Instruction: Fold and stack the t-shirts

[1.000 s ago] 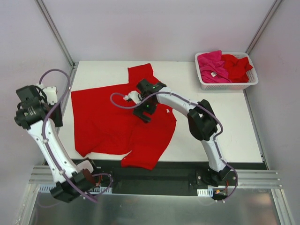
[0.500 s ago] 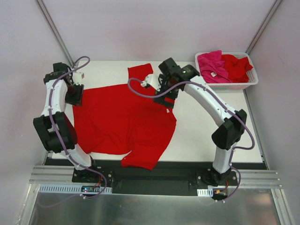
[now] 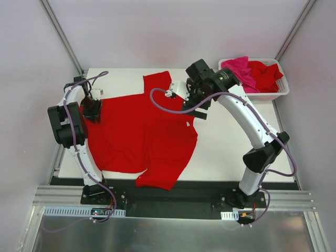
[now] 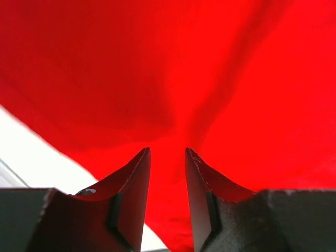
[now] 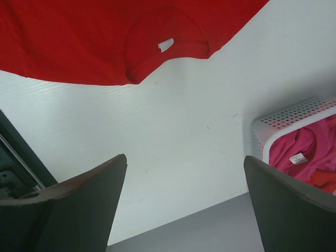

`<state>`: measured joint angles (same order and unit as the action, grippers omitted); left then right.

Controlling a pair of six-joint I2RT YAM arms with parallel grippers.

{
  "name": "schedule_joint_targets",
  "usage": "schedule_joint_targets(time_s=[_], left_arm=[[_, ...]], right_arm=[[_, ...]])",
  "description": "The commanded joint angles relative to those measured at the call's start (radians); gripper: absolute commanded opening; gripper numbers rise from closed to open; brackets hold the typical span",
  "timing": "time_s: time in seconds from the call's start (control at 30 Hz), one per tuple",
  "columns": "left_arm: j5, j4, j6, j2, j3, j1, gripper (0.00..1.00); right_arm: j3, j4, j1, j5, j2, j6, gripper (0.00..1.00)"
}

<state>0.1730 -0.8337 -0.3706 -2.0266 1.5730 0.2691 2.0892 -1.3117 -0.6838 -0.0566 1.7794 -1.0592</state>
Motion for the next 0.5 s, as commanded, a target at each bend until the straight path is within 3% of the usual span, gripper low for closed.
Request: schedule_joint_targets(time_s=[0.0, 0.47], left_arm=[[-0.029, -0.001, -0.024, -0.070, 0.094, -0.022, 0.33], [-0.167, -0.047, -0.140, -0.326, 0.424, -0.114, 0.33]], right_arm=[[0.026, -0.245, -0.033, -0.048, -0.058, 0.048, 0.96], [-0.066, -0.300, -0.092, -0.101, -0.126, 0.111, 0.96]])
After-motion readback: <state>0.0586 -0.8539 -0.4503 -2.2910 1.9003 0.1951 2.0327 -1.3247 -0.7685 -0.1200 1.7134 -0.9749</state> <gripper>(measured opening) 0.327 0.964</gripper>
